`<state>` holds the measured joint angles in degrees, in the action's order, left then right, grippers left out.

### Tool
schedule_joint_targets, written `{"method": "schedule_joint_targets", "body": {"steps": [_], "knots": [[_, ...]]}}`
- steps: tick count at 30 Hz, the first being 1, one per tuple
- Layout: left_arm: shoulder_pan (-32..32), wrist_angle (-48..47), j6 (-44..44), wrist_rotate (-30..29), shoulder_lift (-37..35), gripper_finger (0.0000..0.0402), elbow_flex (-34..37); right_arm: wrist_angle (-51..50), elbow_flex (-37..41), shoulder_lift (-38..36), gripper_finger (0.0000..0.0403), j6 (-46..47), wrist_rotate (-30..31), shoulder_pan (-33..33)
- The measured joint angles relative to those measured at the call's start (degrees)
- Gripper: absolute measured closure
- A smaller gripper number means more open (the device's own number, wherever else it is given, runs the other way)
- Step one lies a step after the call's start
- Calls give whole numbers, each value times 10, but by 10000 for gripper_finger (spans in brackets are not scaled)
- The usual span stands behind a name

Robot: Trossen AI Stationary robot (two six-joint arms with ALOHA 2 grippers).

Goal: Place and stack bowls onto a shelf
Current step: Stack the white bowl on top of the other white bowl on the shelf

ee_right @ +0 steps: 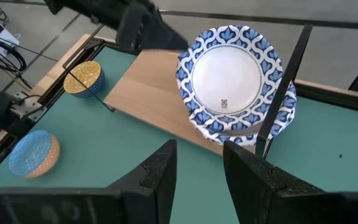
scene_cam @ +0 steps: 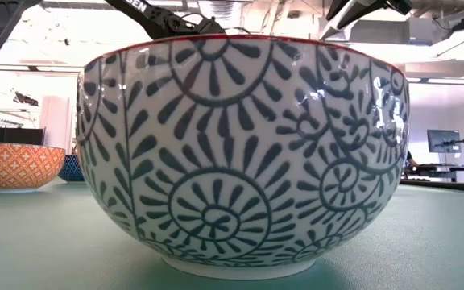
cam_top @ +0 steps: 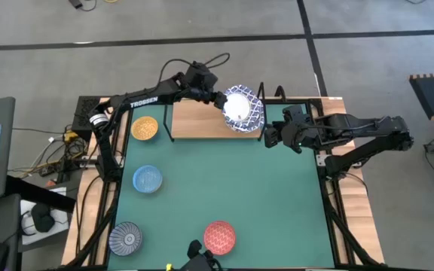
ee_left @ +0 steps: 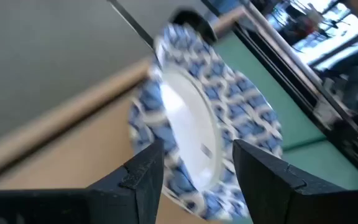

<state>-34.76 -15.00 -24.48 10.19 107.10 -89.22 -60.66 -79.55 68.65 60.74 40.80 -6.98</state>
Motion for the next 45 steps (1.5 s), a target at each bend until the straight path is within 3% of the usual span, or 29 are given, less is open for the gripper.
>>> {"method": "schedule_joint_targets", "body": {"steps": [6,11,22,33,38,45], "knots": [[0,15,65,-90,3,229,-6,0,0,0,246,10,-8,-1],[6,2,38,-34,41,240,-4,1,0,0,246,11,-8,-2],[14,-12,42,-14,51,260,-13,3,0,0,246,16,-18,-1],[6,26,149,-76,16,263,-57,2,0,0,246,15,-19,-1],[3,30,145,-115,17,263,-30,2,0,0,246,15,-19,-1],[4,22,139,-97,17,263,24,3,0,0,246,9,-19,0]]}}
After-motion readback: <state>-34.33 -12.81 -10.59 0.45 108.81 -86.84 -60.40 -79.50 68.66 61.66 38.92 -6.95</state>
